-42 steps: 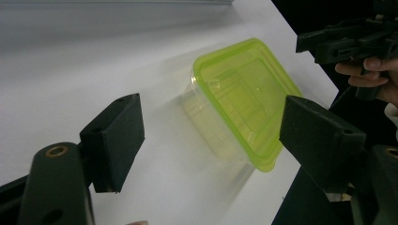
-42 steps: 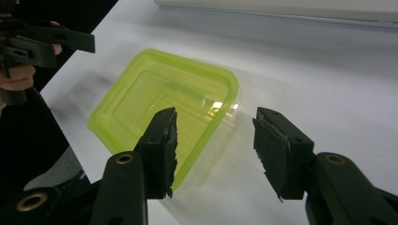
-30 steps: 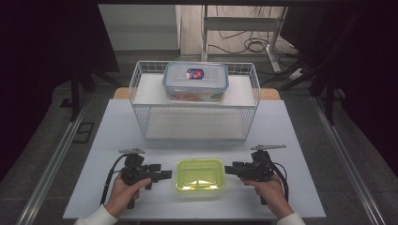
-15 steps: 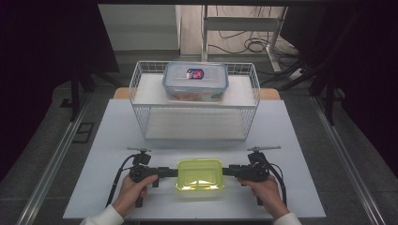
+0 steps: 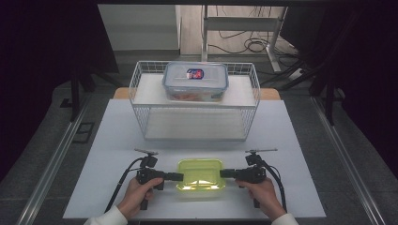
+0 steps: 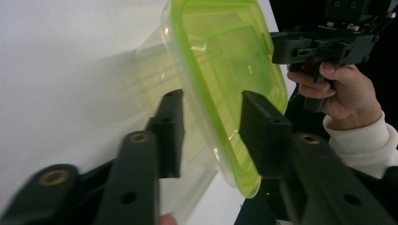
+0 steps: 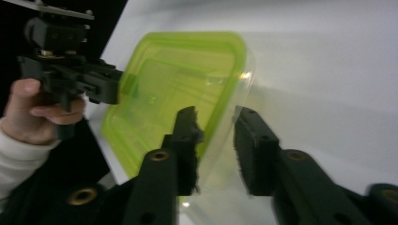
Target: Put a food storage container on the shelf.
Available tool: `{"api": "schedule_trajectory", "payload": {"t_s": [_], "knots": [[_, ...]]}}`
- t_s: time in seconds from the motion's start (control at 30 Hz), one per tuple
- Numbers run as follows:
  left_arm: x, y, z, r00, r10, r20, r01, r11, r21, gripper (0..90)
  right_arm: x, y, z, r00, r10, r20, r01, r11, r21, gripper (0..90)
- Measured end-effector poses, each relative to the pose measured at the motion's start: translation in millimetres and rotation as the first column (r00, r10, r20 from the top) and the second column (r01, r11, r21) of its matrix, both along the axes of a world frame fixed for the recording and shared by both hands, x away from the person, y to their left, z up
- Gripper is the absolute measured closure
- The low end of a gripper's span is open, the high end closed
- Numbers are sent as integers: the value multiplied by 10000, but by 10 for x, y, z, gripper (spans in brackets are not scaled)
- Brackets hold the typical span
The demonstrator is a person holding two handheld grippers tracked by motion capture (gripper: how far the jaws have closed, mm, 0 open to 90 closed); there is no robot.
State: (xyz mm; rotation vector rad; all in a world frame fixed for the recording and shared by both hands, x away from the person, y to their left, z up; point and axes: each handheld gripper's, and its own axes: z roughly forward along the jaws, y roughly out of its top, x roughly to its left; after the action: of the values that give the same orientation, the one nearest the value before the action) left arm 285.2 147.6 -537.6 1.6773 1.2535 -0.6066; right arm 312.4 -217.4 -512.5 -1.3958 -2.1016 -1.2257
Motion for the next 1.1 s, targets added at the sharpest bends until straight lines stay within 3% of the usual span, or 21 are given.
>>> {"api": "schedule_trajectory", "payload": {"t_s": [0.07, 0.2, 0.33, 0.5, 0.77, 1.1], "knots": [[1, 6, -2, 10000, -33, -39, 33, 10000, 63, 698, -9, 9, -24, 9994, -172, -298, 175, 9998, 101, 731], [-18, 48, -6, 9993, 226, -293, -241, 9984, -510, 752, -25, -27, -1, 9975, -416, -569, 447, 9976, 533, 778], [-38, 67, 46, 9997, 226, 77, -224, 9992, -318, 782, -61, -24, 34, 9982, -397, -449, 426, 9970, 642, 801], [-66, 62, 88, 9989, 165, 428, -162, 9998, -78, 798, -98, -6, 102, 9996, -260, 73, 256, 9985, 491, 808], [-105, 87, 211, 9955, 90, 947, -79, 9999, -127, 800, -147, 15, 240, 9957, -134, 912, 93, 9989, 452, 808], [-126, 113, 308, 9915, -23, 1299, 45, 9998, -172, 801, -179, 35, 359, 9885, -35, 1513, -26, 9992, 406, 808]]}}
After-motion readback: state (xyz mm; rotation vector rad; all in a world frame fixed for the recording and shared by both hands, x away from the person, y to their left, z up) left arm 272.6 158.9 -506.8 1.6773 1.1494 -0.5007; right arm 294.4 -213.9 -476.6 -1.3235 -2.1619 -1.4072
